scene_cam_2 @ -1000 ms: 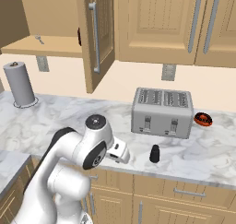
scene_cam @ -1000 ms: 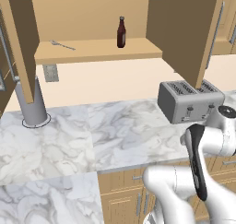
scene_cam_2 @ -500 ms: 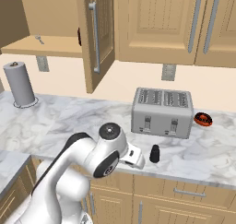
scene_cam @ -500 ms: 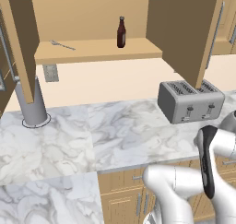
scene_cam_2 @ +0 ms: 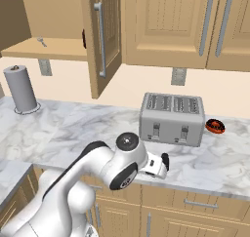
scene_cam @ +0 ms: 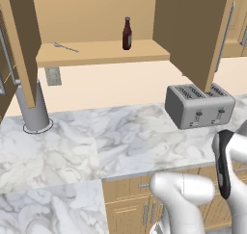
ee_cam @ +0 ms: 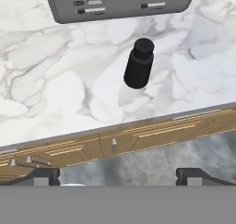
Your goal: Pick the shaker and ketchup from the counter and place them in the cabinet.
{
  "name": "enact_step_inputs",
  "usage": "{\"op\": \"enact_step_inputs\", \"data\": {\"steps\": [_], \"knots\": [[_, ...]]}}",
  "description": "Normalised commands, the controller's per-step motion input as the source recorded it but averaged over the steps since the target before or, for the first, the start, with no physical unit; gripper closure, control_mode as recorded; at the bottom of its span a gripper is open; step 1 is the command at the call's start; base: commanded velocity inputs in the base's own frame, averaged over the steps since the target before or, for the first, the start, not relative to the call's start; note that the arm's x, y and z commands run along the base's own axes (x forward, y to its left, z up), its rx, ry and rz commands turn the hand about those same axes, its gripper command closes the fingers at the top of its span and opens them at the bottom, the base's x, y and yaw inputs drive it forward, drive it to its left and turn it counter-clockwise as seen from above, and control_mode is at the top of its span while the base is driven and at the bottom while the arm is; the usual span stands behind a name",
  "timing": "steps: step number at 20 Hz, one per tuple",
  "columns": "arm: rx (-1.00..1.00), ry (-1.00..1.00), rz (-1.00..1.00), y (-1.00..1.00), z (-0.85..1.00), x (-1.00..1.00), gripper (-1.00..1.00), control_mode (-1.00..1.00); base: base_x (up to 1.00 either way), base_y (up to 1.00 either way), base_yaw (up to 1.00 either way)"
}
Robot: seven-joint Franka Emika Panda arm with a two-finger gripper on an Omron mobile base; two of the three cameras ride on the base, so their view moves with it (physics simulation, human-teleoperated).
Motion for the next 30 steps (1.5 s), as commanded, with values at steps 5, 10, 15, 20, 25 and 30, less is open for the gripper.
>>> {"op": "enact_step_inputs", "data": {"steps": [5, 10, 15, 20, 25, 30], "knots": [[-0.01, 0.00, 0.00, -0.22, 0.01, 0.22, -1.00, -1.00, 0.00, 0.00, 0.00], [0.00, 0.00, 0.00, -0.09, 0.00, 0.23, -1.00, -1.00, 0.00, 0.00, 0.00], [0.00, 0.00, 0.00, -0.03, 0.00, 0.31, -1.00, -1.00, 0.00, 0.00, 0.00], [0.00, 0.00, 0.00, -0.07, 0.00, 0.36, -1.00, -1.00, 0.00, 0.00, 0.00], [0.00, 0.00, 0.00, -0.10, 0.00, 0.17, -1.00, -1.00, 0.00, 0.00, 0.00], [0.00, -0.01, 0.00, -0.15, 0.00, 0.02, -1.00, -1.00, 0.00, 0.00, 0.00]]}}
